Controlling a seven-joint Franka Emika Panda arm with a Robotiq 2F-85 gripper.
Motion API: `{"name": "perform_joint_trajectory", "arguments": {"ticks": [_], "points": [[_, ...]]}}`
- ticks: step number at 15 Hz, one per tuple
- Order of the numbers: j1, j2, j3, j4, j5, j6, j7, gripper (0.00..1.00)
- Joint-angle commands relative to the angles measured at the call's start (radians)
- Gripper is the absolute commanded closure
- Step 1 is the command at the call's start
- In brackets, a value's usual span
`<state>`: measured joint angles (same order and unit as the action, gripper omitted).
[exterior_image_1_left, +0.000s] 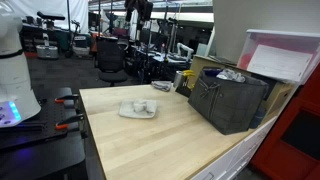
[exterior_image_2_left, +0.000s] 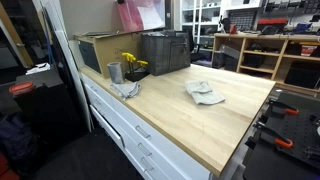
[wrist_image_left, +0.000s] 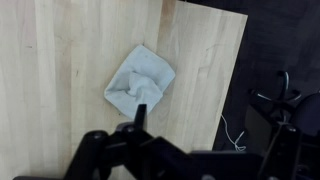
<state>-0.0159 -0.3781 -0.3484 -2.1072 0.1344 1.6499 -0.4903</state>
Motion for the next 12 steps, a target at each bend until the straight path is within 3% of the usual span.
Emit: {"name": "perform_joint_trajectory", "arguments": {"ticks": [1, 8, 12], "points": [[-0.034, 0.006, 0.027, 0.003, 0.010, -0.003, -0.010, 0.00], [-0.034, 0.006, 0.027, 0.003, 0.010, -0.003, -0.010, 0.00], [-0.063, 0.009, 0.067, -0.054, 0.015, 0.144, 0.088, 0.00]]}}
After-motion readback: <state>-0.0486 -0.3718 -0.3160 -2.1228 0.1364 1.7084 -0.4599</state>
